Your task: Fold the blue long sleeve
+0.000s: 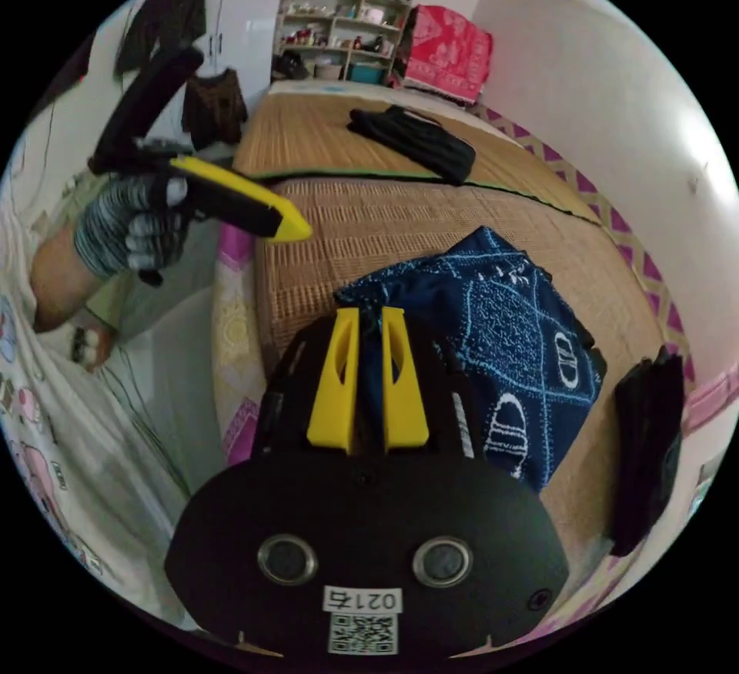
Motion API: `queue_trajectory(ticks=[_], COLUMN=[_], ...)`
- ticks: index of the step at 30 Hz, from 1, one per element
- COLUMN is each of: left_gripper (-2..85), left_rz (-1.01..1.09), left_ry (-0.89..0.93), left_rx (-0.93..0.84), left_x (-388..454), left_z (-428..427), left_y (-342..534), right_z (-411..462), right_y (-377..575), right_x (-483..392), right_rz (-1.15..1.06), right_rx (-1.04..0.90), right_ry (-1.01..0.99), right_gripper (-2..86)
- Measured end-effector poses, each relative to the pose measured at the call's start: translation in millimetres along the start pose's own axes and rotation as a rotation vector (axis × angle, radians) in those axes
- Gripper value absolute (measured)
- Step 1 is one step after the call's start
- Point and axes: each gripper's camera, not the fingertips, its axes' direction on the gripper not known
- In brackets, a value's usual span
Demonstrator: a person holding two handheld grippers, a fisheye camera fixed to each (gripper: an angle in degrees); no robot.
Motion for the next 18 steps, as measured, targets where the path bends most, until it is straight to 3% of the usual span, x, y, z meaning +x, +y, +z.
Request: queue_trajectory(ticks=[5, 11, 15, 18], left_gripper=[-0.9, -0.9, -0.8, -0.5], left_rz=[-0.008, -0.023, -0.059, -0.09], left_ry=[0.015, 0.032, 0.074, 0.114], left_rx=[0.008, 0.032, 0.004, -0.013], left_x=[-5, -6, -14, -23], left_z=[3, 21, 48, 65], left_y=[-4, -20, -37, -51], right_z=[-78, -192, -225, -216], right_y=[59, 219, 342, 417], right_x=[116, 239, 270, 272], right_rz=[0.401, 0.763, 1.014, 1.164], right_rx=[0.286, 0.577, 0.637, 0.555], right_ry=[-0.267, -0.221, -0.153, -0.158], right_gripper=[0.6, 0.1, 0.3, 0.9])
